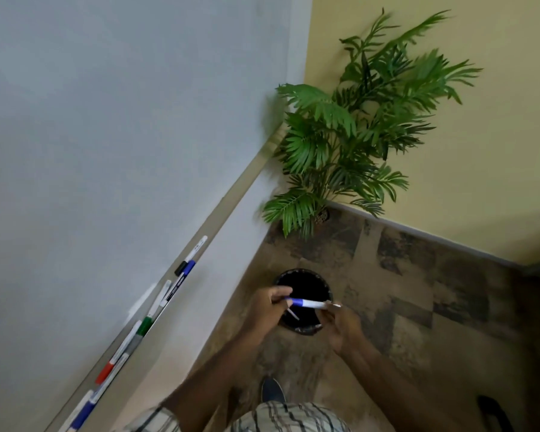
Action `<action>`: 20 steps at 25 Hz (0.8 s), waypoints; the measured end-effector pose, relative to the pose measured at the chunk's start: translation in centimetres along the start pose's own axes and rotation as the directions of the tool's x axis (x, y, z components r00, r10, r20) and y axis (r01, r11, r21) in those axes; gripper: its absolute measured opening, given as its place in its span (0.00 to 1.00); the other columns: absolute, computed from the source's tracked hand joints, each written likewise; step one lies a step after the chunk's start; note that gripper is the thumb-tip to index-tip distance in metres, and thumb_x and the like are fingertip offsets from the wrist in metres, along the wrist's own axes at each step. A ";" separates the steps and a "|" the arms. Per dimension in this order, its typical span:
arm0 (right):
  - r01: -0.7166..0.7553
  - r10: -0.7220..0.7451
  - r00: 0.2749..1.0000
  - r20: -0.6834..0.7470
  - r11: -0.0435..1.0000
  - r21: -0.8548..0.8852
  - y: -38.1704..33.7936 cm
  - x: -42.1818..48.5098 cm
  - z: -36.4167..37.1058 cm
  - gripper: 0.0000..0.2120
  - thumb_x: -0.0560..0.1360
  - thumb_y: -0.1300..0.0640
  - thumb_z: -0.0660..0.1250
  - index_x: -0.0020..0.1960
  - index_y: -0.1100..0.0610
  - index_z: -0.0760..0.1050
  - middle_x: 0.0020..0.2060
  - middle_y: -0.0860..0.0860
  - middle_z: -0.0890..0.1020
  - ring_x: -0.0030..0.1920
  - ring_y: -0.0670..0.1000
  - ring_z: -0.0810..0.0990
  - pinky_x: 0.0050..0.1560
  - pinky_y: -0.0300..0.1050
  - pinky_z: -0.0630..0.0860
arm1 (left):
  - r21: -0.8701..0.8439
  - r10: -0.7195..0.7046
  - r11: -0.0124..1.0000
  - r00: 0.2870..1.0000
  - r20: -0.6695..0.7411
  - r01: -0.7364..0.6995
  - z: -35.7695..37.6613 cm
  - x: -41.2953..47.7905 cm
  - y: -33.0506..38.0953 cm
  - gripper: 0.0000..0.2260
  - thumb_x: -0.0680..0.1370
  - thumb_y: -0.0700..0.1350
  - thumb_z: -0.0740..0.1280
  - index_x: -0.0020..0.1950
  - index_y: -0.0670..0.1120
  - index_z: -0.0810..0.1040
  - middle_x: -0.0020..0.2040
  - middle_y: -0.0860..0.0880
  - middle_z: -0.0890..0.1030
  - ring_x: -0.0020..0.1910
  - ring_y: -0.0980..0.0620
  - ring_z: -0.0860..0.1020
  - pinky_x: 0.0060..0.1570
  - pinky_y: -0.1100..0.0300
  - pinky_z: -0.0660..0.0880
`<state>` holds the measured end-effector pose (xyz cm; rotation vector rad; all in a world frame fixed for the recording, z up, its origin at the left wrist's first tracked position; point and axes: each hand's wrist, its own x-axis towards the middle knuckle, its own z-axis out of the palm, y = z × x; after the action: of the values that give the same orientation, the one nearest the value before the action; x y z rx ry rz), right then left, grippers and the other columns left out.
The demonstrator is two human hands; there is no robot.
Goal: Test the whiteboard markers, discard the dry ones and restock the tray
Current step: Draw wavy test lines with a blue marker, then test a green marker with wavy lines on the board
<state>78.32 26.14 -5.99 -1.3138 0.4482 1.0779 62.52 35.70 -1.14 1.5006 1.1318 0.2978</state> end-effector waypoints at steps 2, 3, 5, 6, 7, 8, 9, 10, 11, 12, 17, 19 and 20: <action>-0.001 0.000 0.999 -0.042 1.000 -0.016 -2.1 2.6 1.0 0.05 0.80 0.68 0.64 0.49 0.60 0.73 0.44 0.56 0.75 0.44 0.51 0.76 0.30 0.39 0.81 | 0.078 -0.016 0.997 1.000 0.006 0.016 0.2 2.9 2.2 0.17 0.80 0.40 0.70 0.69 0.44 0.79 0.65 0.45 0.81 0.64 0.50 0.79 0.63 0.64 0.72; -0.008 0.006 0.999 -0.035 0.998 -0.062 -3.2 3.4 1.5 0.03 0.81 0.64 0.66 0.51 0.58 0.73 0.45 0.55 0.75 0.45 0.51 0.76 0.34 0.41 0.81 | 0.152 -0.031 0.988 0.999 0.019 0.028 0.3 4.4 2.9 0.19 0.81 0.43 0.68 0.73 0.45 0.75 0.69 0.46 0.78 0.69 0.49 0.76 0.65 0.63 0.69; 0.034 -0.046 0.997 -0.057 0.978 -0.208 -4.3 5.8 1.4 0.11 0.78 0.52 0.71 0.53 0.55 0.70 0.48 0.55 0.75 0.53 0.55 0.78 0.50 0.50 0.79 | 0.303 -0.050 0.952 0.998 0.047 0.034 0.1 6.8 3.0 0.23 0.83 0.48 0.65 0.78 0.47 0.69 0.75 0.46 0.72 0.75 0.47 0.69 0.71 0.58 0.65; 0.048 -0.072 0.995 -0.064 0.947 -0.318 -4.2 7.5 0.4 0.12 0.78 0.50 0.71 0.50 0.54 0.69 0.48 0.54 0.76 0.54 0.56 0.77 0.55 0.52 0.77 | 0.361 -0.053 0.932 0.996 0.070 0.024 -0.1 7.7 2.4 0.23 0.84 0.49 0.63 0.79 0.47 0.67 0.77 0.45 0.69 0.77 0.46 0.67 0.74 0.56 0.64; 0.049 -0.083 0.994 -0.063 0.904 -0.426 -3.8 8.9 -0.8 0.11 0.79 0.52 0.70 0.47 0.53 0.68 0.46 0.53 0.75 0.52 0.56 0.77 0.55 0.52 0.75 | 0.410 -0.054 0.912 0.994 0.092 0.011 -0.1 8.1 1.8 0.23 0.84 0.49 0.62 0.79 0.46 0.66 0.78 0.45 0.68 0.78 0.46 0.65 0.75 0.54 0.63; 0.064 -0.099 0.994 -0.047 0.868 -0.492 -3.3 9.7 -2.0 0.10 0.81 0.55 0.67 0.45 0.50 0.66 0.45 0.52 0.74 0.49 0.55 0.75 0.52 0.52 0.75 | 0.450 -0.056 0.893 0.993 0.105 0.003 -0.1 8.4 0.9 0.23 0.85 0.49 0.61 0.79 0.45 0.66 0.79 0.44 0.67 0.79 0.45 0.63 0.76 0.53 0.63; 0.063 -0.100 0.994 -0.036 0.828 -0.558 -2.9 9.3 -3.1 0.10 0.82 0.56 0.64 0.45 0.48 0.65 0.44 0.52 0.73 0.45 0.53 0.75 0.48 0.50 0.74 | 0.488 -0.047 0.873 0.993 0.109 -0.012 -0.2 8.3 0.0 0.22 0.85 0.49 0.60 0.79 0.45 0.66 0.79 0.44 0.66 0.79 0.45 0.62 0.77 0.52 0.62; 0.095 -0.123 0.992 -0.004 0.788 -0.608 -2.6 7.5 -3.4 0.10 0.83 0.57 0.63 0.46 0.47 0.65 0.44 0.50 0.72 0.43 0.52 0.74 0.43 0.48 0.74 | 0.520 -0.031 0.854 0.994 0.108 -0.029 -0.2 8.1 -0.9 0.22 0.85 0.49 0.60 0.79 0.45 0.66 0.79 0.44 0.66 0.79 0.45 0.62 0.77 0.51 0.60; 0.117 -0.113 0.992 0.051 0.727 -0.676 -2.3 6.1 -3.8 0.08 0.84 0.57 0.60 0.48 0.47 0.67 0.43 0.48 0.72 0.42 0.50 0.74 0.42 0.46 0.72 | 0.535 -0.014 0.843 0.994 0.110 -0.047 -0.4 7.6 -1.7 0.22 0.86 0.48 0.59 0.79 0.44 0.66 0.80 0.44 0.65 0.80 0.46 0.61 0.78 0.53 0.59; 0.166 -0.113 0.986 0.122 0.661 -0.732 -1.3 5.7 -4.3 0.05 0.85 0.57 0.58 0.52 0.48 0.69 0.44 0.46 0.72 0.45 0.50 0.74 0.44 0.46 0.71 | 0.535 0.011 0.842 0.993 0.116 -0.072 -0.5 6.9 -2.6 0.22 0.86 0.47 0.59 0.79 0.44 0.64 0.80 0.47 0.64 0.80 0.47 0.61 0.78 0.56 0.57; 0.236 -0.107 0.971 0.213 0.293 -0.927 2.5 4.9 -3.6 0.27 0.85 0.47 0.54 0.81 0.56 0.56 0.77 0.56 0.65 0.76 0.60 0.66 0.72 0.56 0.65 | 0.377 0.034 0.925 0.999 0.032 -0.043 -2.6 4.7 -6.1 0.21 0.86 0.59 0.54 0.76 0.54 0.68 0.69 0.67 0.73 0.68 0.64 0.72 0.74 0.57 0.67; 0.304 -0.101 0.952 0.289 0.184 -0.935 4.2 5.6 -3.0 0.28 0.85 0.46 0.54 0.81 0.57 0.55 0.78 0.57 0.64 0.76 0.59 0.65 0.73 0.53 0.64 | 0.415 0.021 0.909 0.999 0.040 -0.036 -3.5 3.8 -6.6 0.15 0.86 0.55 0.57 0.72 0.56 0.70 0.73 0.51 0.73 0.72 0.49 0.72 0.73 0.54 0.68; 0.348 -0.091 0.936 0.339 0.126 -0.929 5.1 5.8 -2.4 0.29 0.85 0.46 0.54 0.81 0.58 0.54 0.79 0.57 0.62 0.78 0.58 0.63 0.74 0.51 0.63 | 0.427 0.040 0.902 0.998 0.049 -0.057 -3.8 3.3 -7.1 0.15 0.85 0.50 0.60 0.72 0.59 0.69 0.75 0.46 0.72 0.74 0.44 0.71 0.74 0.51 0.66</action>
<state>77.61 25.54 -14.00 -2.3039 -0.8613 1.2371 58.04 39.52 -7.52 1.9153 1.1790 0.0498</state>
